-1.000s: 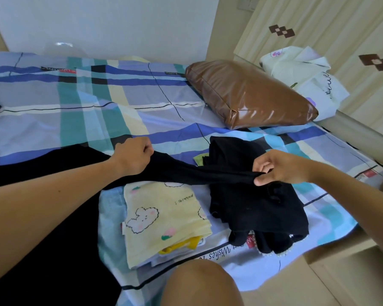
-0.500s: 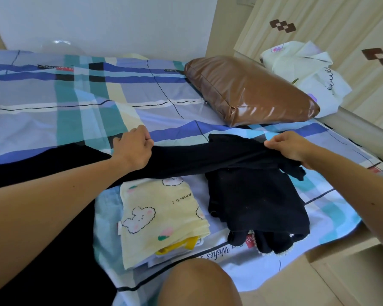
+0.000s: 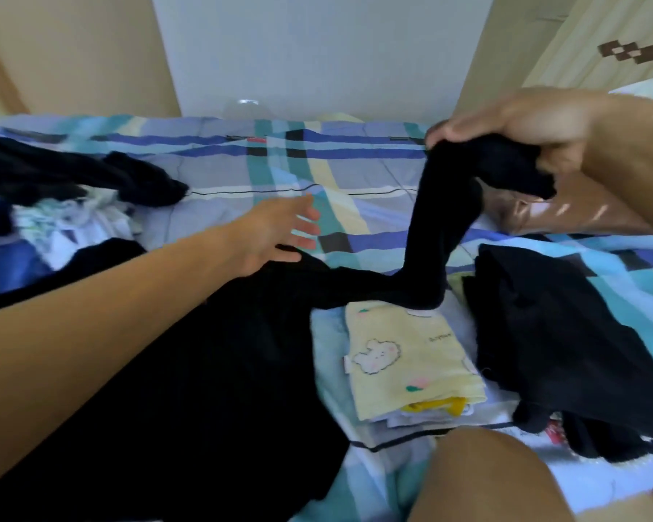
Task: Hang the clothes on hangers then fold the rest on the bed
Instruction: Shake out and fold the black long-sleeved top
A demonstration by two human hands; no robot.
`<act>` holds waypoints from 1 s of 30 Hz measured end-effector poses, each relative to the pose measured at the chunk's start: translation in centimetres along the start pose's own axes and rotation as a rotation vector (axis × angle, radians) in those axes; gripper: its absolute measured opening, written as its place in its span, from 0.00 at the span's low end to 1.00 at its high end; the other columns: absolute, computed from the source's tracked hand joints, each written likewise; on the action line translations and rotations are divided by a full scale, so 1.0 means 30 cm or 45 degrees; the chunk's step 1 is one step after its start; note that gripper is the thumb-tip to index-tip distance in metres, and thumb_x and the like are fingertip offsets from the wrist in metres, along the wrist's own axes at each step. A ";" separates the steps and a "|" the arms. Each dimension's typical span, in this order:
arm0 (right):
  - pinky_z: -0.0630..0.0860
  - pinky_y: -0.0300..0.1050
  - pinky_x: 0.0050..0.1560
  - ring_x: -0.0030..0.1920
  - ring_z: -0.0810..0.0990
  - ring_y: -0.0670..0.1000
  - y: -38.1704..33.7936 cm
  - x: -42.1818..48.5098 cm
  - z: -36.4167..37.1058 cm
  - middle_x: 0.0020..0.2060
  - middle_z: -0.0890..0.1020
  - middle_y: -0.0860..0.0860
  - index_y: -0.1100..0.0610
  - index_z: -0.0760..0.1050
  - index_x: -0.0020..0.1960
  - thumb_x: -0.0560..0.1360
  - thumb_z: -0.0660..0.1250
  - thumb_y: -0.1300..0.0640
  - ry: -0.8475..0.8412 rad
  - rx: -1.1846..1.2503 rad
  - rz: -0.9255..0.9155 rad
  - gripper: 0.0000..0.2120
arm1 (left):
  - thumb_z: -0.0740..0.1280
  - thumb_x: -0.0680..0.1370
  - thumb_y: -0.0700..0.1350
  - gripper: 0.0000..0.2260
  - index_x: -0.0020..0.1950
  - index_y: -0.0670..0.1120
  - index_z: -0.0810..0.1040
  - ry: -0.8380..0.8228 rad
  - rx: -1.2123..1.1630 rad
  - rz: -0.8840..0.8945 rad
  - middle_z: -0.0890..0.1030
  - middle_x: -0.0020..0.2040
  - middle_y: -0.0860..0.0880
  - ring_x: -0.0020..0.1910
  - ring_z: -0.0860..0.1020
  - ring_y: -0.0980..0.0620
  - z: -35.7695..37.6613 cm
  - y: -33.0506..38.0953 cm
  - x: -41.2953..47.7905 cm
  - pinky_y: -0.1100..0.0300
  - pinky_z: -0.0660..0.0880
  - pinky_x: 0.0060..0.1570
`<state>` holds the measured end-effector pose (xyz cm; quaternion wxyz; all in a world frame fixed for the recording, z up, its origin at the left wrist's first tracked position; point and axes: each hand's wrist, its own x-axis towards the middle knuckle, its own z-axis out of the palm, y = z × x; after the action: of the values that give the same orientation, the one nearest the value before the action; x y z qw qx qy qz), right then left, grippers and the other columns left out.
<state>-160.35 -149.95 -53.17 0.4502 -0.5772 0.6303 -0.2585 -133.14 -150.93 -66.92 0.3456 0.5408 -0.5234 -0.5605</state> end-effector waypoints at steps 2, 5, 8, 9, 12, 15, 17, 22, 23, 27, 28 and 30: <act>0.73 0.35 0.22 0.26 0.79 0.44 -0.121 0.018 0.129 0.36 0.82 0.50 0.57 0.81 0.56 0.80 0.67 0.54 -0.057 -0.069 -0.124 0.09 | 0.59 0.83 0.59 0.20 0.57 0.44 0.78 0.002 -0.139 -0.068 0.82 0.55 0.42 0.52 0.84 0.42 -0.123 0.025 -0.084 0.46 0.79 0.56; 0.74 0.35 0.25 0.28 0.80 0.45 -0.263 0.022 0.339 0.39 0.82 0.53 0.62 0.80 0.62 0.77 0.71 0.54 -0.175 -0.169 -0.281 0.17 | 0.56 0.83 0.63 0.25 0.61 0.42 0.76 0.050 -0.257 -0.191 0.84 0.54 0.38 0.51 0.85 0.38 -0.290 0.011 -0.207 0.45 0.81 0.47; 0.77 0.36 0.28 0.31 0.82 0.45 -0.318 -0.009 0.594 0.38 0.84 0.51 0.60 0.81 0.60 0.76 0.73 0.59 -0.416 -0.230 -0.367 0.14 | 0.53 0.81 0.67 0.29 0.61 0.42 0.75 0.077 -0.284 -0.331 0.84 0.54 0.36 0.51 0.84 0.35 -0.439 -0.074 -0.336 0.47 0.82 0.41; 0.78 0.36 0.29 0.32 0.82 0.44 -0.309 -0.018 0.680 0.37 0.84 0.49 0.59 0.81 0.60 0.76 0.72 0.61 -0.498 -0.253 -0.371 0.13 | 0.51 0.81 0.68 0.31 0.61 0.42 0.74 0.081 -0.282 -0.384 0.84 0.54 0.35 0.50 0.84 0.34 -0.479 -0.117 -0.365 0.46 0.83 0.40; 0.80 0.38 0.36 0.44 0.83 0.48 -0.201 -0.022 0.938 0.45 0.84 0.50 0.57 0.73 0.70 0.76 0.71 0.65 -0.740 -0.257 -0.248 0.23 | 0.51 0.80 0.69 0.33 0.63 0.41 0.73 0.106 -0.275 -0.561 0.82 0.55 0.33 0.50 0.83 0.31 -0.561 -0.267 -0.443 0.44 0.82 0.42; 0.84 0.51 0.51 0.54 0.86 0.59 -0.054 0.009 1.136 0.59 0.82 0.61 0.56 0.61 0.78 0.78 0.72 0.60 -0.886 -0.281 -0.047 0.33 | 0.57 0.79 0.68 0.31 0.67 0.43 0.73 0.104 -0.121 -0.643 0.78 0.55 0.39 0.52 0.81 0.38 -0.610 -0.400 -0.513 0.44 0.80 0.46; 0.83 0.52 0.55 0.54 0.86 0.55 0.016 0.037 1.196 0.60 0.81 0.59 0.54 0.60 0.79 0.78 0.72 0.55 -0.878 -0.384 -0.007 0.34 | 0.68 0.76 0.61 0.25 0.66 0.46 0.75 0.101 0.050 -0.579 0.80 0.57 0.42 0.50 0.82 0.45 -0.615 -0.468 -0.544 0.49 0.81 0.46; 0.82 0.50 0.59 0.55 0.84 0.49 0.110 0.072 1.220 0.56 0.83 0.51 0.53 0.67 0.75 0.79 0.71 0.51 -0.884 -0.590 -0.011 0.27 | 0.74 0.74 0.40 0.18 0.63 0.49 0.77 0.239 0.644 -0.312 0.79 0.56 0.49 0.55 0.80 0.50 -0.612 -0.568 -0.548 0.62 0.77 0.46; 0.81 0.49 0.59 0.55 0.84 0.49 0.115 0.073 1.219 0.56 0.83 0.51 0.53 0.68 0.74 0.79 0.71 0.51 -0.889 -0.608 -0.029 0.26 | 0.73 0.75 0.41 0.15 0.61 0.49 0.78 0.248 0.761 -0.279 0.81 0.54 0.49 0.54 0.81 0.49 -0.628 -0.570 -0.548 0.60 0.78 0.49; 0.81 0.47 0.57 0.52 0.85 0.47 0.085 0.069 1.238 0.52 0.84 0.50 0.51 0.70 0.71 0.79 0.71 0.51 -0.843 -0.649 -0.176 0.23 | 0.67 0.72 0.55 0.12 0.53 0.54 0.75 0.510 1.090 -0.062 0.81 0.49 0.51 0.51 0.80 0.46 -0.745 -0.528 -0.591 0.48 0.77 0.53; 0.81 0.46 0.56 0.51 0.85 0.46 0.076 0.071 1.251 0.51 0.84 0.49 0.50 0.71 0.70 0.78 0.71 0.51 -0.812 -0.639 -0.219 0.22 | 0.68 0.73 0.55 0.14 0.55 0.51 0.75 0.619 1.218 -0.006 0.79 0.51 0.49 0.52 0.78 0.44 -0.785 -0.517 -0.605 0.47 0.76 0.53; 0.80 0.46 0.57 0.49 0.85 0.46 0.054 0.079 1.289 0.49 0.85 0.48 0.50 0.72 0.68 0.78 0.72 0.51 -0.770 -0.602 -0.284 0.21 | 0.70 0.74 0.55 0.19 0.59 0.46 0.71 0.756 1.471 -0.032 0.74 0.56 0.45 0.57 0.74 0.41 -0.859 -0.510 -0.633 0.46 0.74 0.53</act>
<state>-127.49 -144.39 -73.00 0.4395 -0.7798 0.4450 0.0278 -102.11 -135.05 -73.53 0.1224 0.7776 -0.6164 -0.0194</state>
